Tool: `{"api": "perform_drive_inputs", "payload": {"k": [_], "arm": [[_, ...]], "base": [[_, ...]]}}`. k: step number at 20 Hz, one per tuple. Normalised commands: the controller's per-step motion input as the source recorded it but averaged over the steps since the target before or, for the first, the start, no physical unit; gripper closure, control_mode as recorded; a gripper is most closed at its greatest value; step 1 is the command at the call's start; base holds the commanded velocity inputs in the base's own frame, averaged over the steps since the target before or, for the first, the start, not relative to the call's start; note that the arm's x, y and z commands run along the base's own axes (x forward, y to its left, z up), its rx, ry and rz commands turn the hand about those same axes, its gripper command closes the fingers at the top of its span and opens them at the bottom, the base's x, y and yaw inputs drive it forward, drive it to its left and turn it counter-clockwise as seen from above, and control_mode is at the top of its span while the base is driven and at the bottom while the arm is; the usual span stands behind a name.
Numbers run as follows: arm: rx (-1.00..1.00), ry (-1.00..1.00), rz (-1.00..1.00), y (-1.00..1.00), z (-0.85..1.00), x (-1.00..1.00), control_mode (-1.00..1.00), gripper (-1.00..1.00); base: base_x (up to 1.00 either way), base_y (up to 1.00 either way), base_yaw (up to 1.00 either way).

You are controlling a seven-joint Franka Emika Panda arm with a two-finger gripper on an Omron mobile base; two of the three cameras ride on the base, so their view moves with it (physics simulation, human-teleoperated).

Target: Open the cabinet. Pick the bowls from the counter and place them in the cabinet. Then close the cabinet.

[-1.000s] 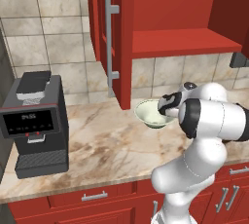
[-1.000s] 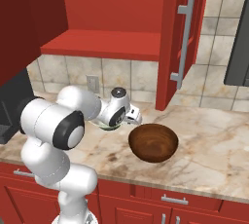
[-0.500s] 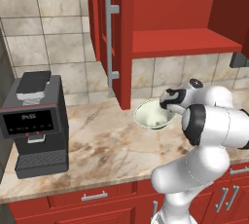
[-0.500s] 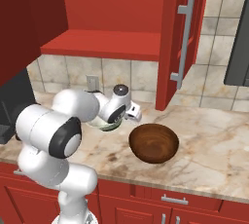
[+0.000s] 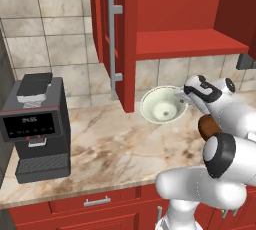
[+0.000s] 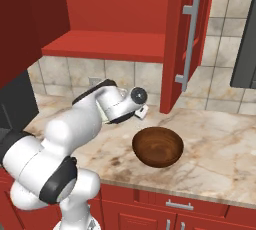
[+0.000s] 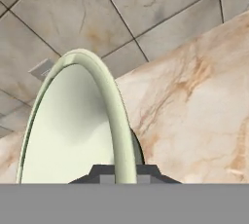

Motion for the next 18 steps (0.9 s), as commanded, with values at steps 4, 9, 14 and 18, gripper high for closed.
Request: {"api": "perform_drive_inputs", "payload": {"k": [4,9,14,18], "arm": [[0.35,-0.08,0.00,0.00,0.89,-0.38,-1.00,1.00],[0.18,0.00,-0.01,0.00,0.99,-0.38,-1.00,1.00],[0.05,0.02,-0.04,-0.01,1.00,-0.36,-1.00,1.00],[0.07,0.05,-0.06,0.00,1.00,-0.44,-1.00,1.00]], "base": [[0.00,0.00,0.00],[0.00,0.00,0.00],[0.00,0.00,0.00],[0.00,0.00,0.00]]}}
